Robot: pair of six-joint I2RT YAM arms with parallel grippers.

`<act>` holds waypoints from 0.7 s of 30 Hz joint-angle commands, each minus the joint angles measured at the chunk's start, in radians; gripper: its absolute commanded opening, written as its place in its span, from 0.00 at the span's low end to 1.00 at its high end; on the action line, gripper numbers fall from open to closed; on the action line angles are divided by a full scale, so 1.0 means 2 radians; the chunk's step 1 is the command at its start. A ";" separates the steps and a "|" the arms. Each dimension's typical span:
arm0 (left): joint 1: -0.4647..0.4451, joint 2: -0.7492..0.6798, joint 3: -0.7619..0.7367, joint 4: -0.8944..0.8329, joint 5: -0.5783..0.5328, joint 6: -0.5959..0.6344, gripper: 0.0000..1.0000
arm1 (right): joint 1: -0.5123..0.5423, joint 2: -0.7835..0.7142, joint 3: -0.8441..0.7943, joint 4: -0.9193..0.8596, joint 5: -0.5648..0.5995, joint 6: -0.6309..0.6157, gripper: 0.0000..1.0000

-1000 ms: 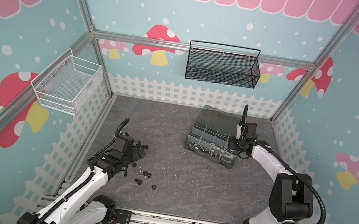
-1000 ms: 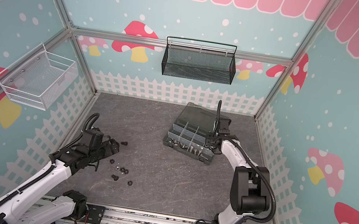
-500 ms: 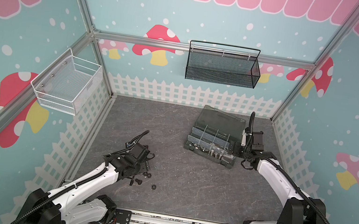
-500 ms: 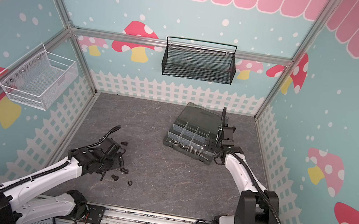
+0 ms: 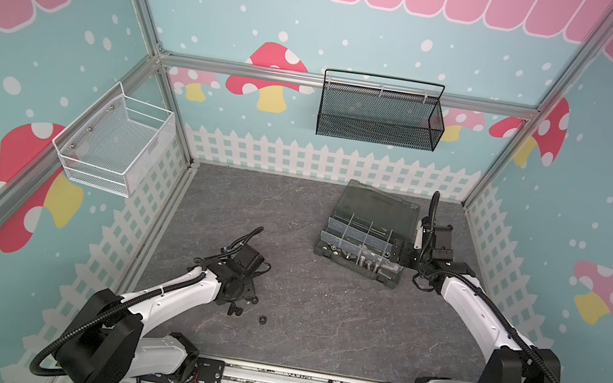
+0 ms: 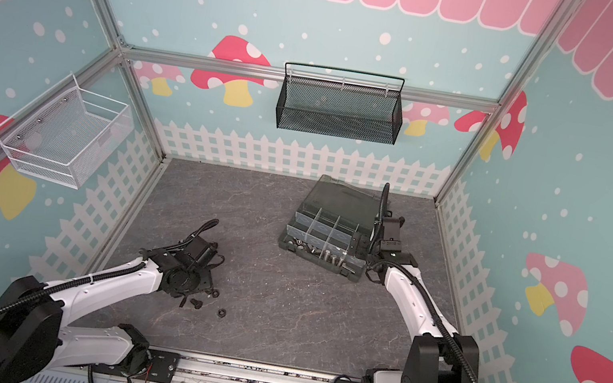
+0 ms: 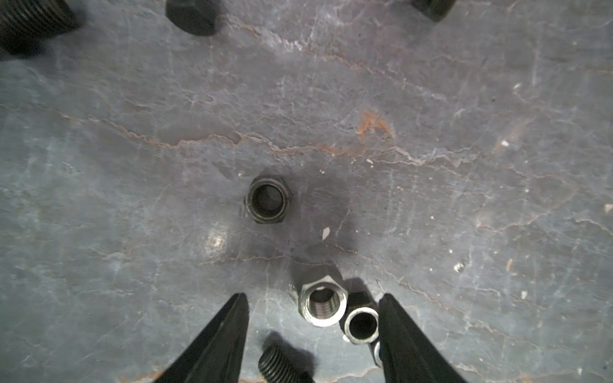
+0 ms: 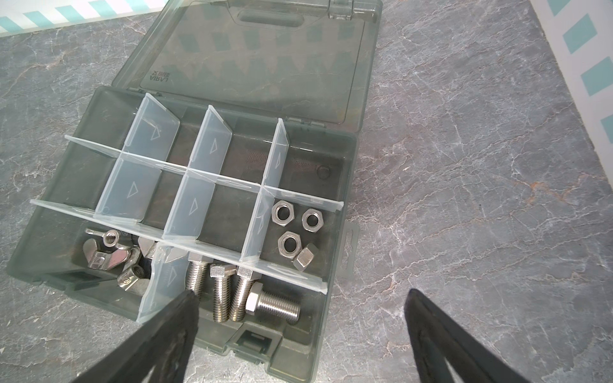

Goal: Sort the screws and nuts into containers

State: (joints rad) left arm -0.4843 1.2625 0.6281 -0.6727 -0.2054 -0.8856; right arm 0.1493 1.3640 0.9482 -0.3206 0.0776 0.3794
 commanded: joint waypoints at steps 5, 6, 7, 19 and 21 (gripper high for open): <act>0.011 0.027 0.000 0.021 0.011 0.001 0.57 | -0.002 -0.009 -0.009 0.007 -0.006 0.008 0.98; 0.012 0.030 -0.002 0.021 0.012 0.002 0.57 | -0.002 -0.009 -0.008 0.007 -0.006 0.009 0.98; 0.013 0.032 -0.003 0.021 0.012 0.004 0.57 | -0.002 -0.009 -0.008 0.007 -0.008 0.010 0.98; 0.018 0.040 -0.014 -0.010 0.018 0.012 0.49 | -0.003 -0.007 -0.008 0.007 -0.013 0.012 0.98; 0.019 0.033 -0.017 -0.016 0.018 0.013 0.46 | -0.002 -0.006 -0.009 0.007 -0.015 0.012 0.98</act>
State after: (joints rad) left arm -0.4534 1.3418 0.6212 -0.6491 -0.1791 -0.8562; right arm 0.1493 1.3640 0.9451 -0.3130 0.0578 0.3946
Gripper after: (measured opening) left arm 0.472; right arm 0.982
